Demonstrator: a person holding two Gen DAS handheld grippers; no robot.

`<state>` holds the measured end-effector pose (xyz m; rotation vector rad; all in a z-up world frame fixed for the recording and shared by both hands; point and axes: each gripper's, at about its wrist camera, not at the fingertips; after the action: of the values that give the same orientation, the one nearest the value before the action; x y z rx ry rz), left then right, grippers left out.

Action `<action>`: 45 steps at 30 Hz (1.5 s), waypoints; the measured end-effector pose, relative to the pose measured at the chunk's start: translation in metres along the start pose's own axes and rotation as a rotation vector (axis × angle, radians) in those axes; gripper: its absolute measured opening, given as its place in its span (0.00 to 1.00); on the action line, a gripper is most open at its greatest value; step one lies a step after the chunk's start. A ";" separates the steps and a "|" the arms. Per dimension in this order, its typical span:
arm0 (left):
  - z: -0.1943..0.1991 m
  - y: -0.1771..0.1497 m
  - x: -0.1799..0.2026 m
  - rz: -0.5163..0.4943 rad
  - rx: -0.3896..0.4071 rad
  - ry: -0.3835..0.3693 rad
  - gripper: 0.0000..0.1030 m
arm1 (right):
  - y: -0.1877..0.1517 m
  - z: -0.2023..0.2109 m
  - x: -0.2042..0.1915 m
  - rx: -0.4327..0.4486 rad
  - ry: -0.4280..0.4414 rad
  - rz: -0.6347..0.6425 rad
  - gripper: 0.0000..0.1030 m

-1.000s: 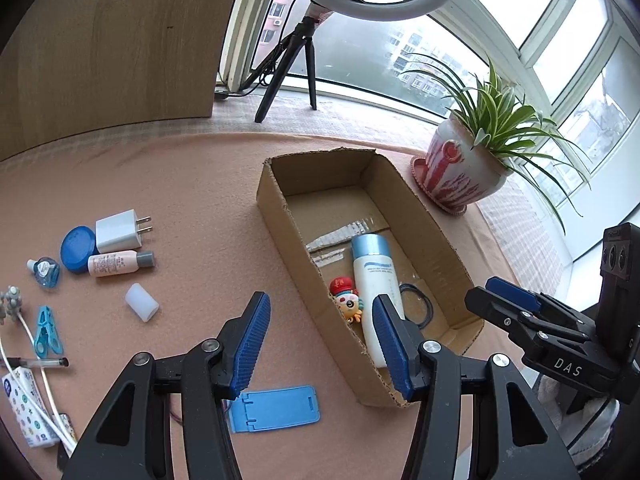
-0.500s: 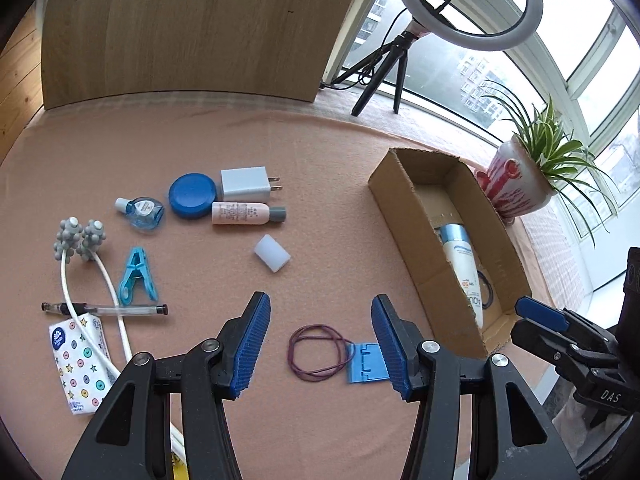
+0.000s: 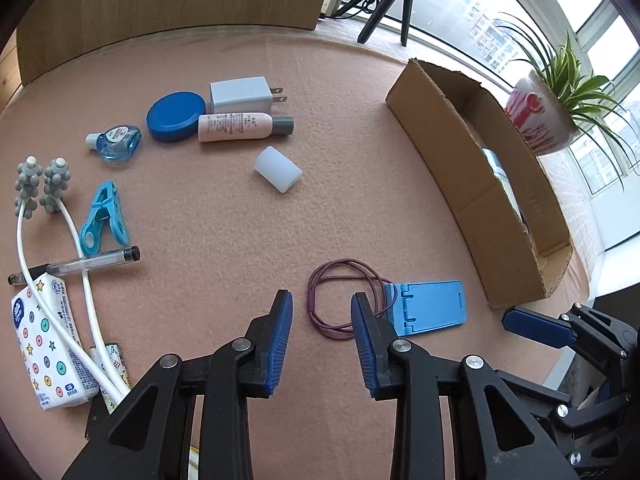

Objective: Organize objects
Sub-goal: 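Move the left gripper to the purple rubber bands while the right gripper approaches the white cylinder cap, then grasp the purple rubber bands with the left gripper while the right gripper grasps the white cap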

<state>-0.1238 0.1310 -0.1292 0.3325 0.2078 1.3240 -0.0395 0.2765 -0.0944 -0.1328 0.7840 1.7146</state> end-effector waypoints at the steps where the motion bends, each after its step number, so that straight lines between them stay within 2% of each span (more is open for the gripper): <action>1: -0.001 0.001 0.002 -0.009 -0.003 0.010 0.32 | -0.001 -0.001 0.000 -0.001 -0.005 -0.003 0.50; 4: -0.008 0.003 0.006 -0.036 -0.009 0.041 0.32 | -0.003 0.000 0.003 0.002 -0.015 -0.013 0.50; 7: -0.010 0.002 0.009 -0.062 -0.008 0.047 0.26 | -0.002 0.002 0.005 0.008 -0.020 -0.022 0.50; 9: -0.011 0.002 0.013 -0.080 0.001 0.064 0.18 | -0.002 0.002 0.006 0.012 -0.026 -0.027 0.50; 11: -0.013 0.003 0.014 -0.084 0.008 0.071 0.04 | 0.000 0.002 0.007 0.017 -0.025 -0.035 0.50; 18: -0.012 0.008 0.004 -0.064 0.035 0.094 0.04 | 0.009 -0.001 0.010 0.021 -0.032 -0.045 0.50; 22: -0.015 0.016 -0.020 -0.020 0.030 0.108 0.04 | 0.015 -0.006 0.009 0.018 -0.033 -0.038 0.50; 27: -0.011 0.005 -0.045 0.018 0.023 0.120 0.04 | 0.025 -0.018 0.004 0.002 -0.021 -0.026 0.50; 34: -0.004 -0.010 -0.067 0.068 0.014 0.117 0.04 | 0.060 -0.048 -0.006 -0.003 0.005 0.006 0.50; 40: -0.003 -0.018 -0.080 0.115 0.012 0.098 0.04 | 0.091 -0.082 -0.011 -0.030 -0.024 0.054 0.50; 45: -0.003 -0.018 -0.084 0.143 0.008 0.084 0.04 | 0.107 -0.113 -0.007 -0.073 -0.071 0.081 0.33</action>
<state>-0.1283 0.0460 -0.1417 0.3028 0.2634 1.4800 -0.1682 0.1979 -0.1319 -0.0904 0.6825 1.8159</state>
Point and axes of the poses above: each gripper's, at about its wrist camera, not at the fingertips, and z roughly against the way its jaws point, x to its right, y to its top, and after that the axes turned 15 degrees about y, right-handed
